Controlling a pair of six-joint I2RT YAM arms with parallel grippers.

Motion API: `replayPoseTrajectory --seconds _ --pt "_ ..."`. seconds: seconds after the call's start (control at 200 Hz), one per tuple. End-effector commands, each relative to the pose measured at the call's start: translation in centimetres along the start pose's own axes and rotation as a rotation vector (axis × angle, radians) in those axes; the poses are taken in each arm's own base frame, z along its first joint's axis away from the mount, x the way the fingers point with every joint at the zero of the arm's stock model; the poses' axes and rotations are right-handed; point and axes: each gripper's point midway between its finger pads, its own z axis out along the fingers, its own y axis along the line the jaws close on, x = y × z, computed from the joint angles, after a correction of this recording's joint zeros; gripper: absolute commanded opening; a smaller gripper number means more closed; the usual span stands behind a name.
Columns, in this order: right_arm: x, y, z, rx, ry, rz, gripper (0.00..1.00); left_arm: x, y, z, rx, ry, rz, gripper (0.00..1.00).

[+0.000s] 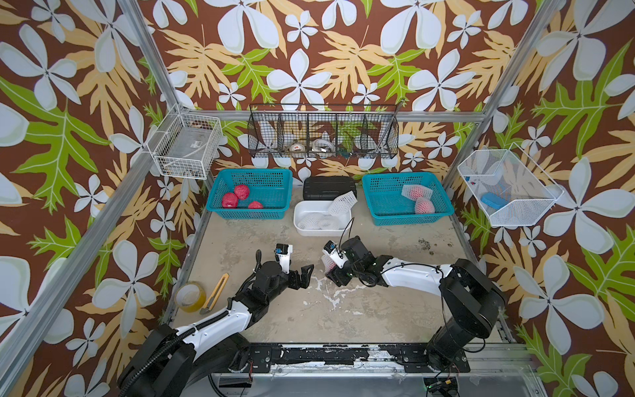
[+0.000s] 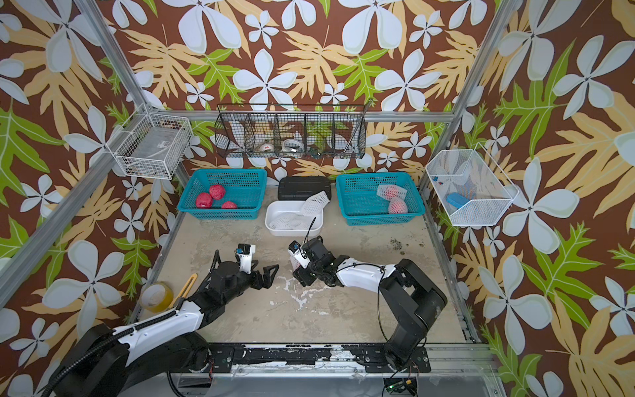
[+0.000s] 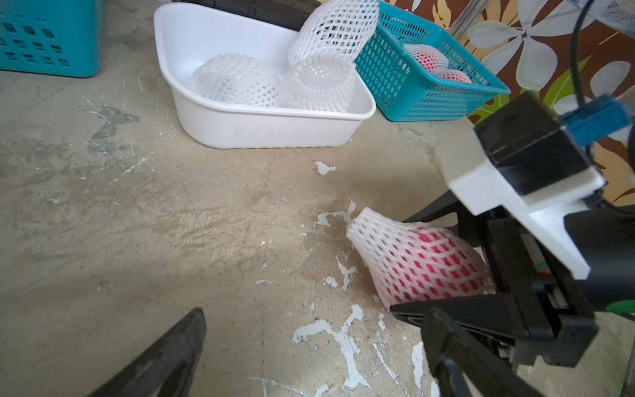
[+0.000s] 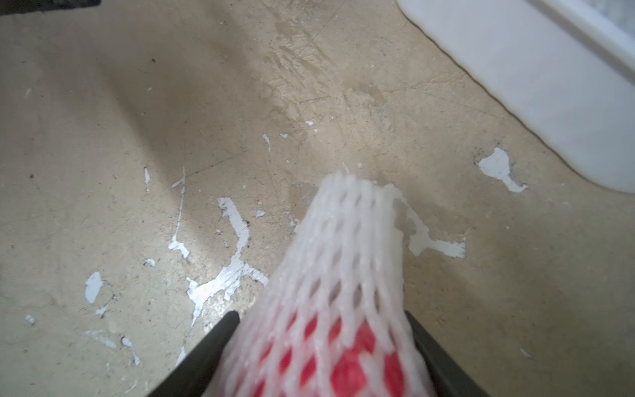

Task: Remove foam nets from apples
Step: Place the apple at the center of the board, then remove the foam net from the apple.

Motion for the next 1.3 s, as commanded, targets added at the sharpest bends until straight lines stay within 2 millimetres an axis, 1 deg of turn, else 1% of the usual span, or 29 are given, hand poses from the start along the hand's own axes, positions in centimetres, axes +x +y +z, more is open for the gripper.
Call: replayPoseTrajectory --seconds 0.0,0.06,0.17,0.29,0.38,0.46,0.475,0.505,0.535,0.566,0.631,0.641,0.651,0.716,0.771,0.776,0.831,0.846,0.926,1.011,1.061,1.136,1.206,1.296 --pt "-0.7 -0.3 0.4 0.015 -0.031 0.002 0.74 -1.1 -0.3 0.1 0.01 -0.044 0.013 1.0" --pt "-0.8 -0.3 0.5 0.019 -0.026 0.001 0.74 -1.1 -0.3 0.1 0.006 -0.042 0.016 1.0" --pt "-0.7 -0.9 0.4 0.05 -0.026 0.005 0.81 -1.1 -0.1 0.1 -0.005 -0.041 0.024 1.0" --pt "-1.3 -1.0 -0.3 0.059 -0.045 0.007 0.89 -1.0 0.3 0.0 -0.028 -0.038 0.035 1.0" --pt "-1.8 -0.7 -0.9 0.047 -0.048 -0.002 0.92 -0.9 0.6 -0.1 -0.04 -0.036 0.045 1.0" --pt "-2.3 -0.9 -1.4 0.058 -0.012 0.003 0.94 -0.9 0.7 -0.1 -0.047 -0.038 0.049 1.0" --pt "-2.7 -1.1 -1.6 0.066 -0.014 0.004 0.95 -0.9 0.7 -0.1 -0.047 -0.038 0.051 1.0" --pt "-3.1 -1.4 -2.0 0.083 0.002 0.008 0.96 -1.0 0.7 -0.1 -0.048 -0.039 0.053 1.0" --pt "-3.5 -1.8 -2.3 0.103 0.022 0.016 0.99 -1.0 0.7 -0.1 -0.05 -0.039 0.055 1.0" --pt "-4.1 -1.8 -2.5 0.101 0.048 0.014 1.0 -1.0 0.7 -0.1 -0.052 -0.041 0.057 1.0" --pt "-4.6 -1.6 -3.0 0.088 0.145 0.027 1.0 -1.2 1.0 -0.2 -0.068 -0.042 0.061 1.0" --pt "-5.1 -1.6 -3.1 0.089 0.142 0.03 1.0 -1.2 1.0 -0.2 -0.071 -0.042 0.061 1.0" --pt "-4.9 -1.6 -3.2 0.087 0.163 0.035 1.0 -1.2 1.0 -0.3 -0.074 -0.044 0.063 1.0" --pt "-5.4 -1.0 -3.7 0.052 0.231 0.06 1.0 -1.4 1.3 -0.6 -0.089 -0.055 0.059 1.0" --pt "-5.2 -0.7 -3.6 0.039 0.298 0.076 0.98 -1.4 1.4 -0.7 -0.086 -0.062 0.048 1.0" --pt "-5.4 -0.7 -3.6 0.04 0.298 0.077 0.98 -1.4 1.5 -0.7 -0.086 -0.062 0.046 1.0" --pt "-5.0 -0.7 -3.3 0.054 0.355 0.083 0.96 -1.1 2.2 -0.7 -0.102 -0.046 0.003 1.0" --pt "-4.6 -0.7 -2.9 0.057 0.378 0.082 0.96 -1.0 2.5 -0.7 -0.107 -0.043 -0.012 1.0" --pt "-4.7 -0.8 -2.0 0.08 0.42 0.076 0.93 -0.4 3.1 -0.8 -0.114 -0.027 -0.04 1.0" --pt "-5.2 -0.9 -0.5 0.094 0.428 0.09 0.91 -0.2 3.2 -0.9 -0.115 -0.025 -0.041 1.0" --pt "-5.1 -0.7 0.3 0.103 0.465 0.075 0.91 -0.2 3.1 -1.0 -0.112 -0.023 -0.037 1.0" --pt "-5.2 -1.3 1.3 0.199 0.491 0.017 0.93 -0.2 3.2 -1.2 -0.12 -0.023 -0.031 1.0" --pt "-4.4 -1.8 2.5 0.242 0.542 -0.014 0.93 -0.3 3.3 -1.3 -0.122 -0.032 -0.024 1.0" --pt "-3.4 -2.6 3.3 0.29 0.622 -0.038 0.93 -0.3 3.2 -1.4 -0.117 -0.035 -0.017 1.0"
